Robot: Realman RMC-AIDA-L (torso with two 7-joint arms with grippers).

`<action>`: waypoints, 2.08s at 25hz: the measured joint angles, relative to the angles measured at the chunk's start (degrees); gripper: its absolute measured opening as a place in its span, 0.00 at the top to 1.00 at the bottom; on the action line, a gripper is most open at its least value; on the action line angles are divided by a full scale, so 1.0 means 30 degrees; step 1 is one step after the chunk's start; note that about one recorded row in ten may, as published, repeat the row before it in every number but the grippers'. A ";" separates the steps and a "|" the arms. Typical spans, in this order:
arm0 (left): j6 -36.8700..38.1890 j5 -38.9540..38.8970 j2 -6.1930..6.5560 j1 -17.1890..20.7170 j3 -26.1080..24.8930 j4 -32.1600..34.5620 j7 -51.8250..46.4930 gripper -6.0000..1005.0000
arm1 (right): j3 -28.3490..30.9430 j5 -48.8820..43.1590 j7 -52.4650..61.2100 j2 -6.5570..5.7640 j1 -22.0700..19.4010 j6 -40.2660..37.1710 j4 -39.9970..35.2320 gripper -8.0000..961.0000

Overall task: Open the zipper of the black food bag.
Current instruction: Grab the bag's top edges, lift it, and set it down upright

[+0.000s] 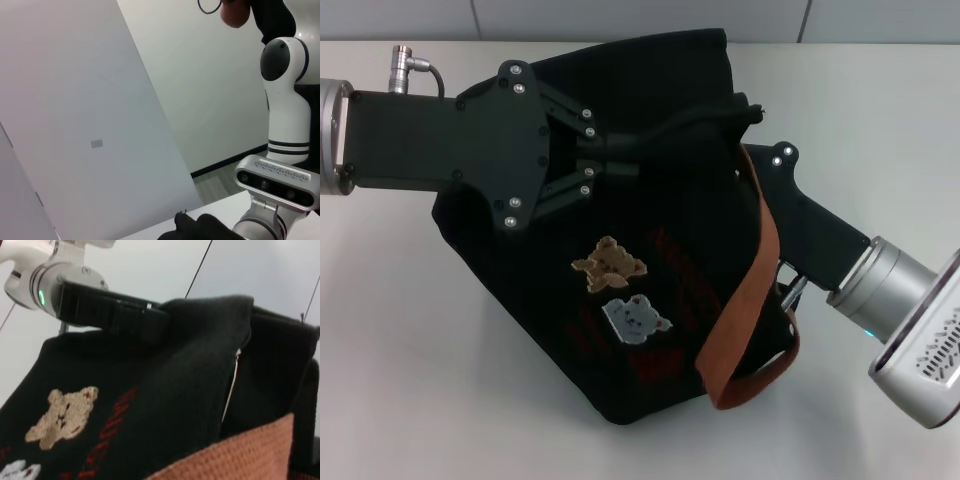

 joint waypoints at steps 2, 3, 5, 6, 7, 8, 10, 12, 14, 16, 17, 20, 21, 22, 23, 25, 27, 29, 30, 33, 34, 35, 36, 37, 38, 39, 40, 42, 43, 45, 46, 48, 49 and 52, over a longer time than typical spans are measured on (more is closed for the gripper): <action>0.0001 0.0041 0.0000 -0.0013 0.0000 -0.0062 0.0001 0.91 | 0.0048 -0.0002 -0.0051 0.0000 -0.0124 -0.0317 0.0002 0.91; -0.0007 0.0084 -0.0001 -0.0017 0.0000 -0.0086 0.0003 0.91 | 0.0078 -0.0002 -0.0062 0.0000 -0.0185 -0.0518 0.0003 0.91; -0.0078 0.0145 0.0003 -0.0047 0.0000 -0.0218 0.0054 0.91 | 0.0071 -0.0003 -0.0071 -0.0028 -0.0307 -0.0935 0.0009 0.91; -0.0114 0.0152 0.0006 -0.0061 0.0000 -0.0247 0.0076 0.91 | 0.0030 -0.0002 -0.0067 -0.0050 -0.0375 -0.1176 0.0014 0.91; -0.0166 0.0166 0.0014 -0.0075 0.0000 -0.0290 0.0111 0.91 | -0.0020 -0.0003 -0.0060 -0.0063 -0.0451 -0.1403 0.0019 0.91; -0.0211 0.0176 0.0015 -0.0082 0.0000 -0.0304 0.0140 0.91 | -0.0042 -0.0002 -0.0054 -0.0069 -0.0495 -0.1505 0.0012 0.90; -0.0254 0.0186 0.0020 -0.0092 0.0000 -0.0320 0.0163 0.91 | -0.0053 -0.0002 0.0013 -0.0071 -0.0549 -0.1514 -0.0036 0.90; -0.0264 0.0192 0.0023 -0.0120 -0.0001 -0.0331 0.0167 0.91 | -0.0058 -0.0002 0.0098 -0.0071 -0.0542 -0.1313 -0.0066 0.90; -0.0318 0.0195 0.0028 -0.0159 0.0000 -0.0392 0.0177 0.91 | -0.0062 -0.0001 0.0113 -0.0070 -0.0532 -0.1204 -0.0077 0.90; -0.0429 0.0196 0.0040 -0.0185 -0.0001 -0.0488 0.0197 0.91 | -0.0057 -0.0002 0.0119 -0.0067 -0.0586 -0.1204 -0.0091 0.90; -0.0524 0.0196 0.0047 -0.0192 -0.0001 -0.0549 0.0210 0.91 | -0.0050 -0.0002 0.0122 -0.0064 -0.0653 -0.1281 -0.0104 0.91; -0.0731 0.0208 0.0065 -0.0215 -0.0012 -0.0677 0.0228 0.91 | -0.0018 -0.0001 0.0144 -0.0064 -0.0878 -0.1467 -0.0118 0.91; -0.0781 0.0217 0.0074 -0.0223 -0.0028 -0.0716 0.0230 0.91 | 0.0004 -0.0002 0.0154 -0.0066 -0.0994 -0.1497 -0.0117 0.91; -0.0787 0.0220 0.0084 -0.0233 -0.0039 -0.0731 0.0233 0.91 | 0.0033 -0.0001 0.0160 -0.0068 -0.1080 -0.1519 -0.0117 0.92; -0.0787 0.0220 0.0084 -0.0233 -0.0039 -0.0731 0.0233 0.91 | 0.0061 0.0000 0.0162 -0.0070 -0.1148 -0.1532 -0.0117 0.92; -0.0756 0.0225 0.0089 -0.0233 -0.0038 -0.0731 0.0233 0.91 | 0.0088 0.0001 0.0165 -0.0075 -0.1208 -0.1547 -0.0116 0.92; -0.0724 0.0225 0.0090 -0.0232 -0.0022 -0.0731 0.0241 0.91 | 0.0095 0.0002 0.0169 -0.0078 -0.1217 -0.1556 -0.0115 0.87; -0.0691 0.0226 0.0090 -0.0249 -0.0006 -0.0731 0.0268 0.91 | 0.0094 0.0015 0.0172 -0.0082 -0.1216 -0.1558 -0.0093 0.81; -0.0672 0.0227 0.0089 -0.0263 -0.0004 -0.0734 0.0282 0.91 | 0.0094 0.0021 0.0173 -0.0082 -0.1204 -0.1557 -0.0077 0.78; -0.0631 0.0227 0.0071 -0.0265 -0.0001 -0.0734 0.0290 0.91 | 0.0090 0.0037 0.0195 -0.0077 -0.1087 -0.1448 -0.0022 0.78; -0.0612 0.0227 0.0067 -0.0248 -0.0001 -0.0734 0.0292 0.91 | 0.0089 0.0037 0.0227 -0.0076 -0.1041 -0.1400 -0.0005 0.78; -0.0589 0.0226 0.0066 -0.0231 -0.0002 -0.0734 0.0297 0.91 | 0.0089 0.0035 0.0303 -0.0075 -0.0986 -0.1381 0.0004 0.78; -0.0565 0.0227 0.0063 -0.0203 -0.0002 -0.0735 0.0335 0.91 | 0.0087 0.0033 0.0353 -0.0072 -0.0945 -0.1374 0.0007 0.78; -0.0553 0.0227 0.0062 -0.0181 0.0000 -0.0742 0.0375 0.91 | 0.0080 0.0032 0.0416 -0.0071 -0.0886 -0.1370 0.0007 0.79; -0.0551 0.0226 0.0060 -0.0157 -0.0001 -0.0749 0.0419 0.91 | 0.0072 0.0032 0.0464 -0.0069 -0.0833 -0.1368 0.0008 0.79; -0.0550 0.0226 0.0059 -0.0144 -0.0002 -0.0758 0.0448 0.91 | 0.0064 0.0031 0.0479 -0.0067 -0.0808 -0.1365 0.0012 0.80; -0.0548 0.0226 0.0058 -0.0132 -0.0002 -0.0766 0.0465 0.91 | 0.0049 0.0028 0.0487 -0.0057 -0.0799 -0.1364 0.0021 0.80; -0.0542 0.0226 0.0058 -0.0133 -0.0001 -0.0818 0.0480 0.91 | 0.0023 0.0022 0.0488 -0.0041 -0.0795 -0.1364 0.0033 0.81; -0.0538 0.0226 0.0058 -0.0133 -0.0001 -0.0851 0.0493 0.91 | -0.0001 0.0020 0.0488 -0.0038 -0.0793 -0.1364 0.0035 0.82; -0.0533 0.0226 0.0058 -0.0139 -0.0001 -0.0945 0.0519 0.91 | -0.0044 0.0014 0.0488 -0.0035 -0.0780 -0.1361 0.0035 0.83; -0.0531 0.0225 0.0058 -0.0147 -0.0001 -0.1004 0.0577 0.91 | -0.0056 0.0009 0.0488 -0.0033 -0.0775 -0.1360 0.0035 0.83; -0.0518 0.0226 0.0058 -0.0151 -0.0001 -0.1054 0.0657 0.91 | -0.0080 -0.0047 0.0488 -0.0029 -0.0738 -0.1349 0.0033 0.84; -0.0502 0.0226 0.0058 -0.0153 -0.0001 -0.1055 0.0668 0.91 | -0.0089 -0.0169 0.0488 -0.0029 -0.0717 -0.1314 0.0032 0.85; -0.0391 0.0228 0.0058 -0.0189 0.0000 -0.1056 0.0677 0.91 | -0.0107 -0.0631 0.0489 -0.0028 -0.0679 -0.1182 0.0031 0.91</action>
